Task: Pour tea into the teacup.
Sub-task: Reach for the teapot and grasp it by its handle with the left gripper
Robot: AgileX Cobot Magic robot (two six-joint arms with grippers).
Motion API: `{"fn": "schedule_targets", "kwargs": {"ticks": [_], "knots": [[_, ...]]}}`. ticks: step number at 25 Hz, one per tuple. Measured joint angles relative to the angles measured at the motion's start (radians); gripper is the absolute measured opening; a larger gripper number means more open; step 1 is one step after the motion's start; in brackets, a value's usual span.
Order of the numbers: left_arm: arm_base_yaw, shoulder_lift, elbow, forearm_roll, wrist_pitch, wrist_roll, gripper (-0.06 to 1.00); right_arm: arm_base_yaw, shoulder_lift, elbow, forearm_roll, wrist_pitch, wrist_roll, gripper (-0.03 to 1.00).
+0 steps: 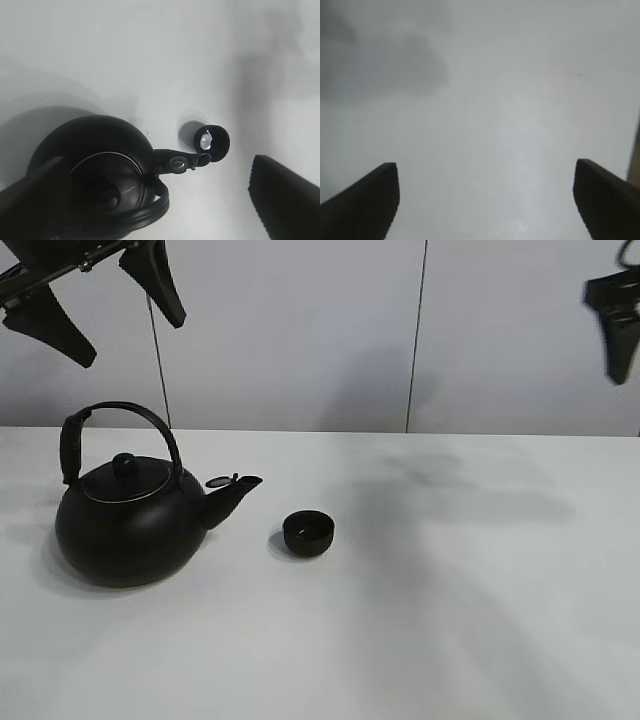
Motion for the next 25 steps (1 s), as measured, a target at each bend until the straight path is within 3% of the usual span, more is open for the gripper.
{"fn": "schedule_targets", "kwargs": {"ticks": [3, 8, 15, 25], "knots": [[0.0, 0.0, 0.0, 0.0, 0.0, 0.0, 0.7, -0.146, -0.088, 0.001, 0.109, 0.008, -0.004, 0.57], [0.0, 0.0, 0.0, 0.0, 0.0, 0.0, 0.7, -0.24, -0.305, 0.096, 0.19, 0.018, -0.058, 0.55], [0.0, 0.0, 0.0, 0.0, -0.001, 0.0, 0.7, -0.243, -0.783, 0.491, 0.23, 0.026, -0.091, 0.55], [0.0, 0.0, 0.0, 0.0, -0.001, 0.0, 0.7, -0.082, -1.541, 1.017, 0.232, -0.003, -0.068, 0.55]]}}
